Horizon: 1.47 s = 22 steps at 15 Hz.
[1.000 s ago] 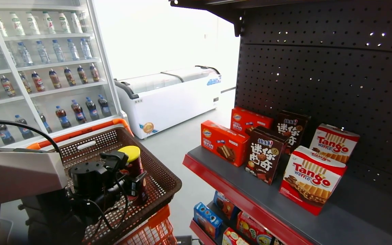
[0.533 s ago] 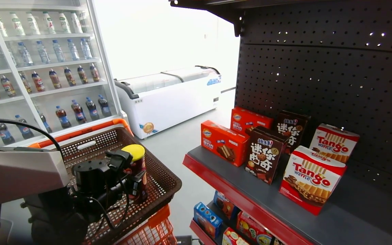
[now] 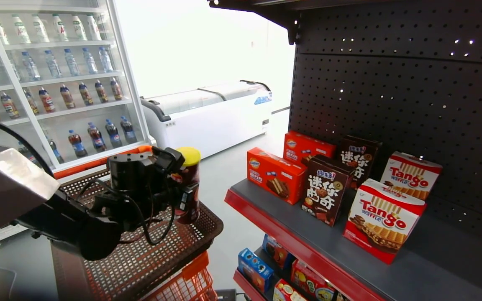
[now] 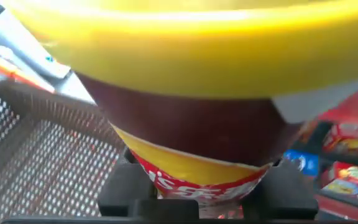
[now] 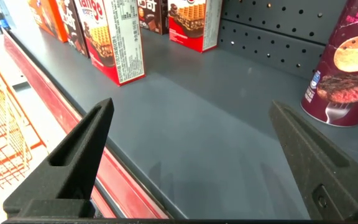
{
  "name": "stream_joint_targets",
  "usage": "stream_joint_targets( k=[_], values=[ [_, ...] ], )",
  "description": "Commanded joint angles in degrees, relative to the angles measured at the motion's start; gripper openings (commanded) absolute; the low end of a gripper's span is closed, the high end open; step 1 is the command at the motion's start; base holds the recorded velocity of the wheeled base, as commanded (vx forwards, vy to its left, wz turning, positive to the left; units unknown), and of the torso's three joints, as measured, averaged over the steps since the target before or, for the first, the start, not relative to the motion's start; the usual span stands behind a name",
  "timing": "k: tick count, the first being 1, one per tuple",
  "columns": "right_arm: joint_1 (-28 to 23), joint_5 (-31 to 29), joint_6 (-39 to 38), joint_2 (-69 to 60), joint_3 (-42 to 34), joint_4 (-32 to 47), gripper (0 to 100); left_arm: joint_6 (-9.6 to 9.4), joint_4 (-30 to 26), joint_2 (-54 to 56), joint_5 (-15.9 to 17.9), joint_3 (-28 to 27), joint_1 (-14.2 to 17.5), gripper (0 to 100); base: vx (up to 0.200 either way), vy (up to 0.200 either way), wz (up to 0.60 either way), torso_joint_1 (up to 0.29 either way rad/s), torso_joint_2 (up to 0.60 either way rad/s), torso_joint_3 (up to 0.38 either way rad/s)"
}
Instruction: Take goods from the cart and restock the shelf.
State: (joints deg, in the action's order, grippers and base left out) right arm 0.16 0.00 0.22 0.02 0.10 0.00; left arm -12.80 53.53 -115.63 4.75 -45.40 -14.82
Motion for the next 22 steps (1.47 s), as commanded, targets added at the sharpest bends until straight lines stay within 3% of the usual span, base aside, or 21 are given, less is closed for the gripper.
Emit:
stream_joint_targets(
  k=[1,7,10,12,14,18,19,20,22],
  values=[
    [0.02,0.0,0.04,-0.02,-0.01,0.0,100,0.5,-3.78,6.29,-0.1,-5.14,-3.46,0,0.0,0.0,0.0,0.0,0.0,0.0],
    [0.02,0.0,0.04,-0.02,-0.01,0.0,100,0.14,-6.16,12.53,0.17,-5.05,-5.04,0,0.0,0.0,0.0,0.0,0.0,0.0],
    [0.02,0.0,0.04,-0.02,-0.01,0.0,100,0.58,-10.55,17.1,0.17,-4.61,-6.36,0,0.0,0.0,0.0,0.0,0.0,0.0],
    [0.02,0.0,0.04,-0.02,-0.01,0.0,100,0.76,-18.37,21.85,0.61,-4.44,-8.38,0,0.0,0.0,0.0,0.0,0.0,0.0],
    [0.02,0.0,0.04,-0.02,-0.01,0.0,100,2.78,-26.37,26.33,1.4,-4.7,-10.14,0,0.0,0.0,0.0,0.0,0.0,0.0],
    [0.02,0.0,0.04,-0.02,-0.01,0.0,100,3.4,-28.48,28.44,1.66,-4.7,-13.48,0,0.0,0.0,0.0,0.0,0.0,0.0],
    [0.02,0.0,0.13,-0.02,-0.01,0.0,100,4.19,-28.57,28.62,1.75,-4.61,-14.88,0,0.0,0.0,0.0,0.0,0.0,0.0],
    [0.02,0.0,0.04,-0.02,-0.01,0.0,100,8.05,-28.66,29.58,1.75,-4.61,-17.52,0,0.0,0.0,0.0,0.0,0.0,0.0],
    [0.02,0.0,0.13,-0.02,-0.1,0.0,100,12.8,-29.18,30.99,1.57,-4.35,-20.07,0,0.0,0.0,0.0,0.0,0.0,0.0]
  ],
)
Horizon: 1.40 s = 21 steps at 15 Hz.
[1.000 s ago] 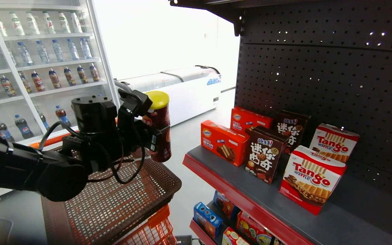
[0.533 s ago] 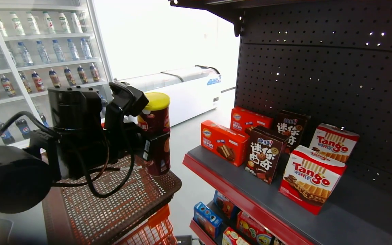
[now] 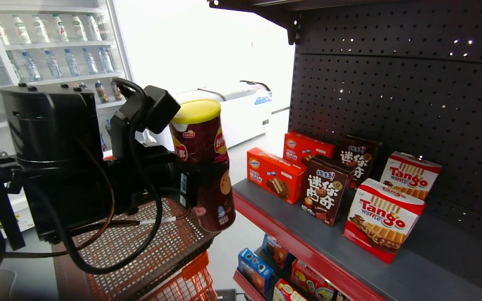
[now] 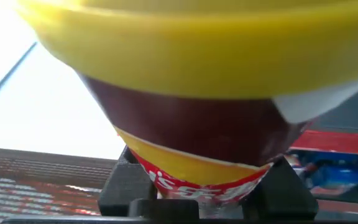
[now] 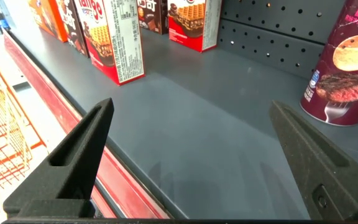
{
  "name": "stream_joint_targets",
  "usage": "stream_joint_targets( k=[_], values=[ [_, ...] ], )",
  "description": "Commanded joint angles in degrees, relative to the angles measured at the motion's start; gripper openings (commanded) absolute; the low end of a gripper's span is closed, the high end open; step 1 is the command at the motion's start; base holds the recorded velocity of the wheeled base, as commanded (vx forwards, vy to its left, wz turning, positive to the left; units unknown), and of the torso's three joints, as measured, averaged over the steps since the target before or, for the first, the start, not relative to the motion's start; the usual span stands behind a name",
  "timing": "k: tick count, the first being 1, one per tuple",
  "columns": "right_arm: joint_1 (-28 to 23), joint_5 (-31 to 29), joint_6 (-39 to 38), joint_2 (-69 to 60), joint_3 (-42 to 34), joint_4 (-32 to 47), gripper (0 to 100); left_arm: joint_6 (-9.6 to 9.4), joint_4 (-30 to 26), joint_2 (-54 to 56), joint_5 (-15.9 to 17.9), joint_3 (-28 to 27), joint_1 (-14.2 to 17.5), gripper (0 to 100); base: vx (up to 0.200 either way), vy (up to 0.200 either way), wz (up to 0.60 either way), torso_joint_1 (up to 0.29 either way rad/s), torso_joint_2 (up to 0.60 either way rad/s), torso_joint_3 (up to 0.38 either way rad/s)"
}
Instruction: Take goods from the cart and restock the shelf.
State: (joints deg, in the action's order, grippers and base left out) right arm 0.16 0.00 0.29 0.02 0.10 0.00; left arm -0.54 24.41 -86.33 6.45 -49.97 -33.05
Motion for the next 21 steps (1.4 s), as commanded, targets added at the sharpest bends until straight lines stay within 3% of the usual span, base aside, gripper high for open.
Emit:
stream_joint_targets(
  k=[1,7,11,21],
  values=[
    [0.02,0.0,-0.03,-0.02,-0.1,0.0,100,1.06,-1.29,2.31,-0.12,0.57,-2.02,0,0.0,0.0,0.0,0.0,0.0,0.0],
    [0.02,0.0,0.06,-0.02,-0.01,0.0,100,1.06,-2.78,8.73,0.06,10.68,-2.63,0,0.0,0.0,0.0,0.0,0.0,0.0],
    [0.02,0.0,-0.03,-0.02,-0.01,0.0,100,1.06,-2.7,9.08,0.06,11.03,-2.72,0,0.0,0.0,0.0,0.0,0.0,0.0],
    [0.02,0.0,0.06,-0.02,-0.01,0.0,100,0.98,-2.7,9.08,0.14,10.68,-3.69,0,0.0,0.0,-0.6,0.004,0.0,0.003]
  ],
)
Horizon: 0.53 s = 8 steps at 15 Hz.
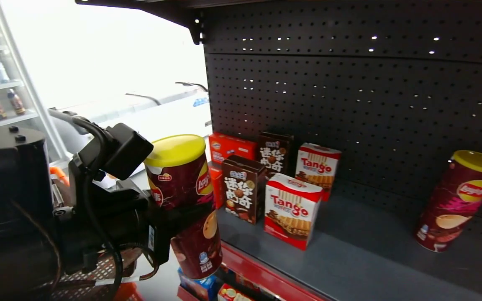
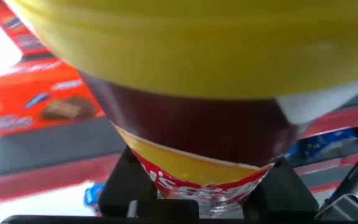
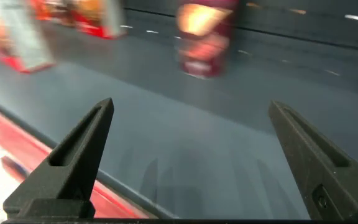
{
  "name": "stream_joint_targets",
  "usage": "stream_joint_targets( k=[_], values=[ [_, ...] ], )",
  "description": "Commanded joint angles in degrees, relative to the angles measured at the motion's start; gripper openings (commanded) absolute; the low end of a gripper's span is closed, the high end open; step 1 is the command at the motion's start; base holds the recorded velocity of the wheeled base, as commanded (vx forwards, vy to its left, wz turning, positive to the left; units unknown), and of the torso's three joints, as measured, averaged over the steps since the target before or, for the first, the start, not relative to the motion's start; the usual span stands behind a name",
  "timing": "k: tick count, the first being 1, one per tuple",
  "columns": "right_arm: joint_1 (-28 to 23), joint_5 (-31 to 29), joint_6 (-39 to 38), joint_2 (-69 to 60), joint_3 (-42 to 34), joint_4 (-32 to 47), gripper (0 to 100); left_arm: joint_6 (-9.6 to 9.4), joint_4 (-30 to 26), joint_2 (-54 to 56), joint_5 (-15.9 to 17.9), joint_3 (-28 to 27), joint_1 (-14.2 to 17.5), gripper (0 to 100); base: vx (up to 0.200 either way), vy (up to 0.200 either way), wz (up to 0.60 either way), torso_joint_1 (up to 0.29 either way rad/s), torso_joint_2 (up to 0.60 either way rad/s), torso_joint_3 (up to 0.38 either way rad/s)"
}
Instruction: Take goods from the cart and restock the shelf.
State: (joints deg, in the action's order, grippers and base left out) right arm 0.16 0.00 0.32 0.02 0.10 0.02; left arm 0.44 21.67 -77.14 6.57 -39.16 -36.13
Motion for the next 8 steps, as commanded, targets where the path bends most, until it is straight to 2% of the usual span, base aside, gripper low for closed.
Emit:
stream_joint_targets(
  k=[1,4,8],
  values=[
    [0.02,0.0,-0.05,-0.02,-0.01,-0.02,100,0.0,-0.05,0.06,0.02,-0.22,-1.22,0,0.0,0.0,-0.6,0.002,0.01,0.002],
    [0.02,0.09,0.03,-0.02,-0.01,-0.02,100,-0.09,-0.67,2.17,0.02,-1.1,-4.03,0,0.0,0.0,-0.6,0.002,0.0,0.004],
    [0.02,0.09,-0.05,-0.02,-0.01,-0.02,100,-0.09,-0.67,2.44,-0.07,-1.27,-5.26,0,0.0,0.0,-0.6,0.001,0.0,0.002]
  ],
)
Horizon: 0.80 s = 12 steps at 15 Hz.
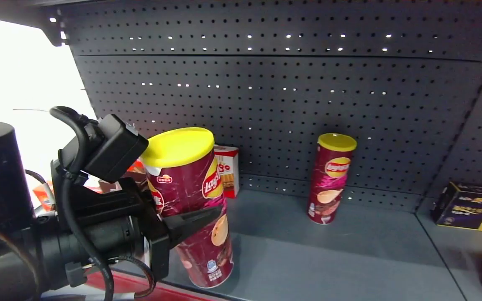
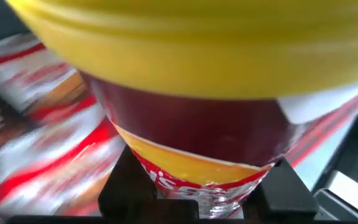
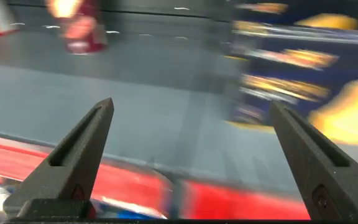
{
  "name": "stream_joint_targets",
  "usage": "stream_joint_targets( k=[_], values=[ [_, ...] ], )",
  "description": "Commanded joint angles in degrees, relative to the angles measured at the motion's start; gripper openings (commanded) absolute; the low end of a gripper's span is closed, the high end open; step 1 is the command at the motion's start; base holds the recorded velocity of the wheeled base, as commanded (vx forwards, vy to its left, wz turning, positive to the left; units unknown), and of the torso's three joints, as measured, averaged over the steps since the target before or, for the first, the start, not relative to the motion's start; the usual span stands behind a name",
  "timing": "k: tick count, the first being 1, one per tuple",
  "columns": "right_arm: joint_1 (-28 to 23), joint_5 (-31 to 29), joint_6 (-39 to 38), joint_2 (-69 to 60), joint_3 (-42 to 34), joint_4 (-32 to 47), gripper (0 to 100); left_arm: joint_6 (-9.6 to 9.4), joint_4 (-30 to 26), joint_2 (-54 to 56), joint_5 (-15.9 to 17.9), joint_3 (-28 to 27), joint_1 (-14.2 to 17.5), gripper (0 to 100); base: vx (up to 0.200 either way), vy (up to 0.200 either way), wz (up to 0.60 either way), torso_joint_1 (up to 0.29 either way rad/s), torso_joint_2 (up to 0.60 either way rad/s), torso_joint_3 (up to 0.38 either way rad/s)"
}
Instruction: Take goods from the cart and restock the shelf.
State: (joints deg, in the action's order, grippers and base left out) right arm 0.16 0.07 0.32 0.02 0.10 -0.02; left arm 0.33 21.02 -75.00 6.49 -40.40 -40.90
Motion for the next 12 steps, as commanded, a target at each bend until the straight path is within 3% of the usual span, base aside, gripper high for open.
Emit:
stream_joint_targets(
  k=[1,3,12],
  values=[
    [0.02,0.01,0.03,-0.02,-0.01,0.02,100,0.02,-0.01,0.29,0.02,-0.03,-0.67,0,0.0,0.0,-0.6,-0.002,0.0,0.002],
    [0.02,0.01,0.03,-0.02,-0.01,0.02,100,0.02,0.08,0.11,0.02,0.06,-0.67,0,0.0,0.0,-0.6,0.0,0.0,0.0],
    [0.02,0.01,-0.05,-0.02,-0.01,0.02,100,0.02,0.25,0.11,-0.07,0.15,0.29,0,0.0,0.0,0.0,0.0,0.0,0.0]
  ],
)
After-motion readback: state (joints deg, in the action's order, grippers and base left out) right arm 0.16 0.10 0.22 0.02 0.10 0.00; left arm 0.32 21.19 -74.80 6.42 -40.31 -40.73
